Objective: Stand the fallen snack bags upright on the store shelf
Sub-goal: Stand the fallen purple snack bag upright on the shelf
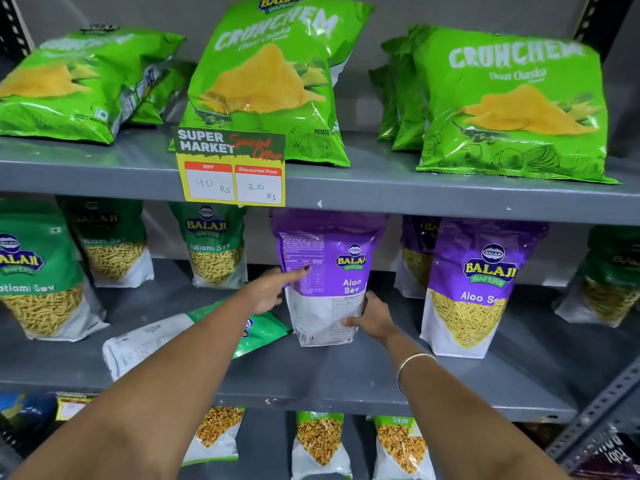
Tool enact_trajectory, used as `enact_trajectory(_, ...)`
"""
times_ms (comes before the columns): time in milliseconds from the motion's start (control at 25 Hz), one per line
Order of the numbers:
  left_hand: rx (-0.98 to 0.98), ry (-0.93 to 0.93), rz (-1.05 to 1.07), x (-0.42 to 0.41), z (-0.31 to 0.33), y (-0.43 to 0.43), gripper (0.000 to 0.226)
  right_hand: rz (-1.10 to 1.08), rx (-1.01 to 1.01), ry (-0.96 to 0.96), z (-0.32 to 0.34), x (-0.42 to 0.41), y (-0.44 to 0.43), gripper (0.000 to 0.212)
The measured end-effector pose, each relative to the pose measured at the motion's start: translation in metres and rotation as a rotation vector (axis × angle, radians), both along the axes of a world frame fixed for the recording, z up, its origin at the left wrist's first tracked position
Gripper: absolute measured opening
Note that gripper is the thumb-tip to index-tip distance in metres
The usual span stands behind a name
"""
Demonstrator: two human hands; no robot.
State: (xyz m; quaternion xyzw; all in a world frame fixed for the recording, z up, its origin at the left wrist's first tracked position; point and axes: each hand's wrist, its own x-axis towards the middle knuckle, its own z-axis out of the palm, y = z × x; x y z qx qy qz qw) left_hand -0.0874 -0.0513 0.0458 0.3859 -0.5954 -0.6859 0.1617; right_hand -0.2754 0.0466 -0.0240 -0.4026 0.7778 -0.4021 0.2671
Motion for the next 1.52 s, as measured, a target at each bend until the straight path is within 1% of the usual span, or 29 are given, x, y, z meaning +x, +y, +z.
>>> enact_trajectory(40,-0.014,-0.084,-0.061,0.003,-0.005,0.003,0.028,-0.002,0.018,0.011,0.002,0.001,0.0,0.069)
enact_trajectory(80,-0.026,-0.151,-0.093,0.006,-0.01,0.005,0.028,-0.025,0.034,0.025,0.001,0.001,0.0,0.069)
enact_trajectory(160,-0.022,-0.219,-0.051,0.011,-0.021,0.003,0.049,-0.116,0.078,0.016,0.001,0.001,0.0,0.064)
enact_trajectory(200,-0.018,-0.238,-0.042,0.013,-0.024,0.001,0.054,-0.163,0.089,-0.037,-0.001,0.002,-0.001,0.051)
enact_trajectory(240,-0.019,-0.243,-0.069,0.015,-0.025,0.001,0.05,-0.181,0.094,-0.123,-0.001,0.005,0.0,0.031)
enact_trajectory(280,-0.021,-0.249,-0.115,0.016,-0.026,0.001,0.041,-0.162,0.102,-0.227,0.0,0.009,0.001,0.018)
enact_trajectory(320,-0.02,-0.262,-0.145,0.015,-0.027,0.001,0.03,-0.126,0.11,-0.303,0.001,0.011,0.001,0.02)
enact_trajectory(400,-0.063,-0.256,-0.113,0.012,-0.028,0.005,0.014,-0.034,0.137,-0.349,0.004,0.012,0.005,0.021)
enact_trajectory(480,-0.149,-0.206,0.001,0.004,-0.03,0.011,0.012,0.107,0.158,-0.361,0.013,0.009,0.015,0.022)
enact_trajectory(520,-0.172,-0.172,0.054,-0.001,-0.029,0.014,0.015,0.209,0.175,-0.374,0.02,0.01,0.022,0.022)
enact_trajectory(560,-0.181,-0.138,0.091,-0.005,-0.031,0.013,0.033,0.31,0.196,-0.382,0.025,0.011,0.026,0.027)
enact_trajectory(600,-0.182,-0.116,0.113,-0.01,-0.031,0.012,0.057,0.374,0.198,-0.381,0.027,0.014,0.027,0.036)
enact_trajectory(640,-0.18,-0.109,0.11,-0.014,-0.034,0.012,0.075,0.425,0.177,-0.389,0.029,0.018,0.026,0.044)
enact_trajectory(680,-0.181,-0.102,0.091,-0.017,-0.035,0.013,0.085,0.447,0.142,-0.377,0.029,0.024,0.022,0.057)
enact_trajectory(720,-0.168,-0.097,0.069,-0.021,-0.037,0.012,0.09,0.441,0.091,-0.341,0.022,0.027,0.015,0.072)
enact_trajectory(760,-0.16,-0.076,0.059,-0.023,-0.041,0.01,0.093,0.39,0.066,-0.293,0.019,0.03,0.011,0.088)
enact_trajectory(800,-0.167,-0.068,0.062,-0.025,-0.044,0.008,0.094,0.345,0.046,-0.257,0.017,0.031,0.009,0.097)
enact_trajectory(840,-0.19,-0.072,0.065,-0.025,-0.045,0.007,0.094,0.325,0.047,-0.222,0.018,0.03,0.011,0.097)
enact_trajectory(920,-0.252,-0.122,0.037,-0.023,-0.048,0.004,0.088,0.305,0.029,-0.217,0.022,0.024,0.014,0.076)
enact_trajectory(1040,-0.286,-0.149,0.071,-0.021,-0.045,0.002,0.056,0.306,-0.02,-0.244,0.03,0.004,0.023,0.057)
enact_trajectory(1120,-0.27,-0.144,0.106,-0.021,-0.041,0.001,0.034,0.275,-0.047,-0.272,0.032,-0.008,0.023,0.052)
enact_trajectory(1160,-0.271,-0.146,0.127,-0.021,-0.038,0.002,0.03,0.25,-0.045,-0.266,0.034,-0.012,0.023,0.052)
enact_trajectory(1200,-0.279,-0.151,0.148,-0.02,-0.038,0.004,0.032,0.227,-0.042,-0.257,0.034,-0.014,0.023,0.05)
enact_trajectory(1240,-0.284,-0.159,0.172,-0.021,-0.039,0.003,0.042,0.222,-0.044,-0.259,0.034,-0.016,0.022,0.046)
enact_trajectory(1280,-0.281,-0.176,0.189,-0.021,-0.04,0.004,0.053,0.245,-0.043,-0.283,0.033,-0.019,0.022,0.042)
enact_trajectory(1320,-0.291,-0.184,0.192,-0.021,-0.04,0.005,0.058,0.294,-0.043,-0.325,0.034,-0.02,0.023,0.04)
enact_trajectory(1400,-0.356,-0.235,0.216,-0.021,-0.042,0.006,0.064,0.371,-0.059,-0.404,0.034,-0.02,0.022,0.044)
enact_trajectory(1480,-0.388,-0.278,0.231,-0.02,-0.045,0.003,0.075,0.385,-0.07,-0.413,0.032,-0.023,0.018,0.053)
enact_trajectory(1520,-0.37,-0.252,0.223,-0.02,-0.049,0.0,0.079,0.388,-0.084,-0.403,0.032,-0.023,0.016,0.054)
